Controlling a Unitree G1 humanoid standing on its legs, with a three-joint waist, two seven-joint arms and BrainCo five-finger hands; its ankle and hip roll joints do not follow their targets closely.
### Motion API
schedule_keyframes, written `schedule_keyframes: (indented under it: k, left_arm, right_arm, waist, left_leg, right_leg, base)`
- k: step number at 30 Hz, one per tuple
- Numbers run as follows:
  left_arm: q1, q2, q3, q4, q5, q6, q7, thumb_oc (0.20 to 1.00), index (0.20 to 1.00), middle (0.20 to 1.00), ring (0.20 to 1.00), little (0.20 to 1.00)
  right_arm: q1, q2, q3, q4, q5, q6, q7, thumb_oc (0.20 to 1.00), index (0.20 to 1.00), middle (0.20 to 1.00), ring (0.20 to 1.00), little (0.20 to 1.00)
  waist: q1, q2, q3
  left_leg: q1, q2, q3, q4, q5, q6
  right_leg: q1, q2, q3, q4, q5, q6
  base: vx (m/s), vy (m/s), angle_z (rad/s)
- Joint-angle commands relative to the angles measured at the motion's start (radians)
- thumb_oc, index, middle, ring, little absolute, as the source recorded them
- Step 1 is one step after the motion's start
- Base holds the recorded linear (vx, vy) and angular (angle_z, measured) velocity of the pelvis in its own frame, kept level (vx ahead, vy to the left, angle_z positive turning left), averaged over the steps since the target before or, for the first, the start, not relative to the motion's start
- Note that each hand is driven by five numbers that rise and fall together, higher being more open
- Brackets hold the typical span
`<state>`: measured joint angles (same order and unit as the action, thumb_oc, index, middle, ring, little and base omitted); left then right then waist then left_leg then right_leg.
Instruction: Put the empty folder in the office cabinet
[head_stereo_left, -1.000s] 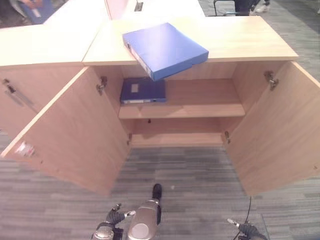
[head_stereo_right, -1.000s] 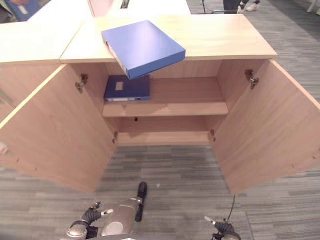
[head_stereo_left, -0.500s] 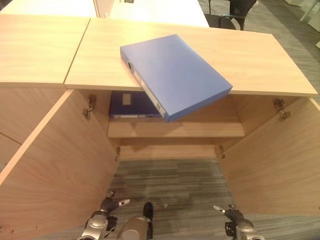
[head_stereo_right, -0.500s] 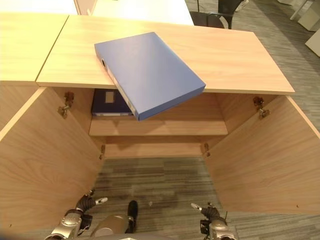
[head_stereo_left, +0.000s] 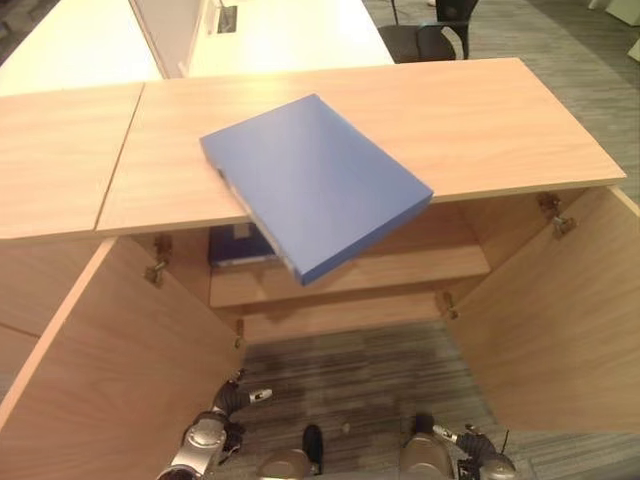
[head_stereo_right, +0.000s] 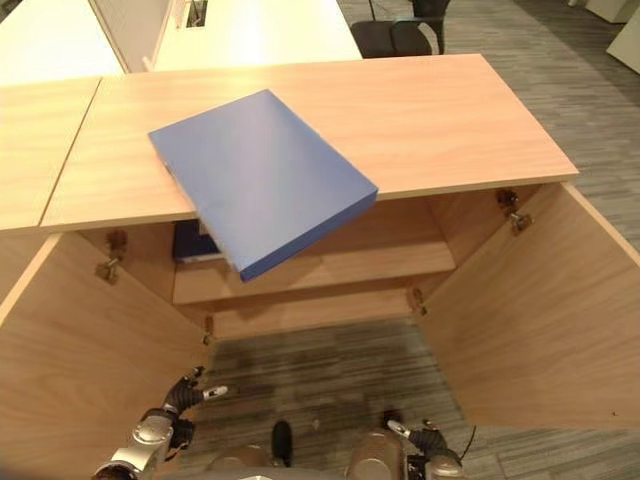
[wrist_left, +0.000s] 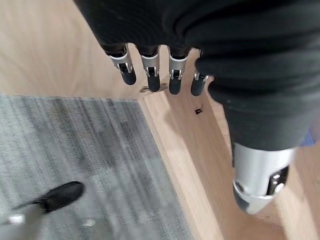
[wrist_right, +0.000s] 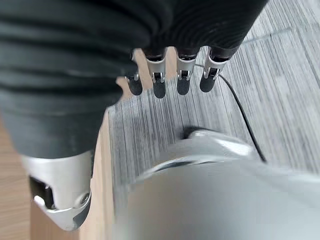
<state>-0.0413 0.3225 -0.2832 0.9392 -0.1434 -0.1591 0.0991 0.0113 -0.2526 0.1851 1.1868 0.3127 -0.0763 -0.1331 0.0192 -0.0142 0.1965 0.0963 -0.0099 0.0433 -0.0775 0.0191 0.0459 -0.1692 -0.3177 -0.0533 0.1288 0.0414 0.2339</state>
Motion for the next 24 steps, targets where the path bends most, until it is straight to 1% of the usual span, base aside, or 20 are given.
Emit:
schedule_keyframes:
  k: [1,2,3,5,7,8,12,13,14,15,19,22,23,24]
  left_arm:
    - [-0.008,0.01,0.006,-0.07,-0.008,-0.038,0.004,1.0,1.0,1.0,1.0,1.0]
    - [0.002,0.007,0.016,-0.062,-0.017,-0.039,0.003,1.0,1.0,1.0,1.0,1.0]
    - [0.003,0.007,0.016,-0.062,-0.017,-0.039,0.003,1.0,1.0,1.0,1.0,1.0]
    - [0.01,0.002,0.017,-0.056,-0.015,-0.04,0.003,1.0,1.0,1.0,1.0,1.0]
    - [0.015,-0.007,0.017,-0.047,-0.018,-0.04,0.005,1.0,1.0,1.0,1.0,1.0]
    - [0.019,-0.013,0.018,-0.04,-0.024,-0.037,0.005,1.0,1.0,1.0,1.0,1.0]
    - [0.02,-0.02,0.017,-0.032,-0.03,-0.037,0.005,1.0,1.0,1.0,1.0,1.0]
    - [0.023,-0.028,0.013,-0.025,-0.032,-0.038,0.007,1.0,1.0,1.0,1.0,1.0]
    - [0.024,-0.03,0.011,-0.025,-0.031,-0.037,0.006,1.0,1.0,1.0,1.0,1.0]
    - [0.027,-0.033,0.013,-0.028,-0.035,-0.037,0.007,1.0,1.0,1.0,1.0,1.0]
    - [0.034,-0.033,0.008,-0.058,-0.034,-0.037,0.007,1.0,1.0,1.0,1.0,1.0]
    - [0.038,-0.021,0.02,-0.101,-0.013,-0.042,0.031,1.0,1.0,1.0,1.0,1.0]
    - [0.041,-0.013,0.031,-0.128,0.005,-0.047,0.054,1.0,1.0,1.0,1.0,1.0]
    - [0.044,0.005,0.047,-0.178,0.052,-0.058,0.1,1.0,1.0,1.0,1.0,1.0]
  right_arm:
    - [-0.021,-0.044,-0.051,-0.036,-0.01,-0.018,-0.007,1.0,1.0,1.0,1.0,1.0]
    - [-0.017,-0.046,-0.052,-0.035,-0.017,-0.015,-0.003,1.0,1.0,1.0,1.0,1.0]
    - [-0.017,-0.046,-0.051,-0.035,-0.017,-0.015,-0.003,1.0,1.0,1.0,1.0,1.0]
    - [-0.012,-0.051,-0.051,-0.037,-0.024,-0.015,-0.001,1.0,1.0,1.0,1.0,1.0]
    - [-0.012,-0.061,-0.047,-0.033,-0.031,-0.015,0.0,1.0,1.0,1.0,1.0,1.0]
    - [-0.01,-0.068,-0.045,-0.04,-0.032,-0.019,-0.001,1.0,1.0,1.0,1.0,1.0]
    - [-0.008,-0.077,-0.049,-0.037,-0.024,-0.022,-0.003,1.0,1.0,1.0,1.0,1.0]
    - [-0.008,-0.087,-0.052,-0.035,-0.019,-0.025,-0.005,1.0,1.0,1.0,1.0,1.0]
    - [-0.006,-0.092,-0.053,-0.032,-0.018,-0.026,-0.005,1.0,1.0,1.0,1.0,1.0]
    - [0.002,-0.1,-0.057,-0.026,-0.014,-0.029,-0.008,1.0,1.0,1.0,1.0,1.0]
    - [0.016,-0.111,-0.065,-0.009,-0.007,-0.032,-0.009,1.0,1.0,1.0,1.0,1.0]
    - [0.026,-0.11,-0.069,-0.009,-0.004,-0.037,-0.015,1.0,1.0,1.0,1.0,1.0]
    - [0.031,-0.105,-0.071,-0.012,-0.002,-0.04,-0.019,1.0,1.0,1.0,1.0,1.0]
    - [0.036,-0.099,-0.075,-0.015,0.0,-0.046,-0.025,1.0,1.0,1.0,1.0,1.0]
  waist:
    - [0.011,0.0,0.005]
    - [0.02,-0.001,-0.01]
    - [0.019,0.0,-0.01]
    - [0.022,0.003,-0.015]
    - [0.025,0.009,-0.016]
    - [0.028,0.012,-0.013]
    - [0.027,0.016,-0.01]
    - [0.025,0.019,-0.005]
    - [0.025,0.02,-0.003]
    - [0.026,0.025,-0.001]
    - [0.028,0.034,0.002]
    - [0.033,0.041,0.005]
    - [0.037,0.041,0.007]
    - [0.046,0.04,0.006]
  left_leg:
    - [-0.107,0.068,-0.068,0.065,0.0,-0.109]
    - [-0.1,0.082,-0.074,0.053,0.004,-0.121]
    - [-0.099,0.082,-0.075,0.052,0.004,-0.121]
    - [-0.095,0.098,-0.086,0.054,0.009,-0.134]
    - [-0.094,0.117,-0.104,0.057,0.021,-0.149]
    - [-0.093,0.136,-0.123,0.059,0.033,-0.163]
    - [-0.094,0.15,-0.14,0.063,0.044,-0.174]
    - [-0.095,0.164,-0.16,0.07,0.057,-0.186]
    - [-0.098,0.17,-0.166,0.073,0.065,-0.193]
    - [-0.098,0.183,-0.181,0.071,0.08,-0.204]
    - [-0.091,0.201,-0.209,0.055,0.11,-0.22]
    - [-0.086,0.213,-0.225,0.046,0.126,-0.231]
    - [-0.088,0.214,-0.232,0.048,0.13,-0.234]
    - [-0.09,0.214,-0.237,0.05,0.132,-0.237]
  right_leg:
    - [0.172,0.047,0.076,-0.003,0.015,-0.004]
    - [0.198,0.046,0.05,-0.035,0.001,-0.003]
    - [0.201,0.046,0.048,-0.036,0.001,-0.004]
    - [0.227,0.06,0.025,-0.065,-0.027,-0.012]
    - [0.258,0.08,0.008,-0.091,-0.046,-0.023]
    - [0.271,0.103,0.004,-0.092,-0.068,-0.038]
    - [0.286,0.121,-0.003,-0.102,-0.082,-0.052]
    - [0.305,0.142,-0.012,-0.113,-0.093,-0.067]
    - [0.312,0.151,-0.016,-0.119,-0.098,-0.073]
    - [0.331,0.169,-0.027,-0.133,-0.107,-0.085]
    - [0.368,0.2,-0.055,-0.164,-0.117,-0.101]
    - [0.391,0.218,-0.073,-0.178,-0.124,-0.11]
    - [0.398,0.221,-0.078,-0.181,-0.126,-0.113]
    - [0.403,0.225,-0.085,-0.184,-0.128,-0.115]
  base:
    - [0.06,-0.302,0.9]
    - [0.04,-0.222,0.4]
    - [0.07,-0.209,-0.17]
    - [0.04,-0.16,-0.21]
    - [0.03,-0.267,0.25]
    - [0.01,-0.241,0.37]
    - [0.0,-0.159,0.14]
    - [-0.01,-0.264,0.08]
    - [-0.01,-0.318,0.18]
    - [0.0,-0.229,0.32]
    - [0.0,-0.154,0.21]
    - [-0.03,-0.096,0.18]
    - [-0.03,-0.087,0.09]
    - [-0.02,-0.087,0.08]
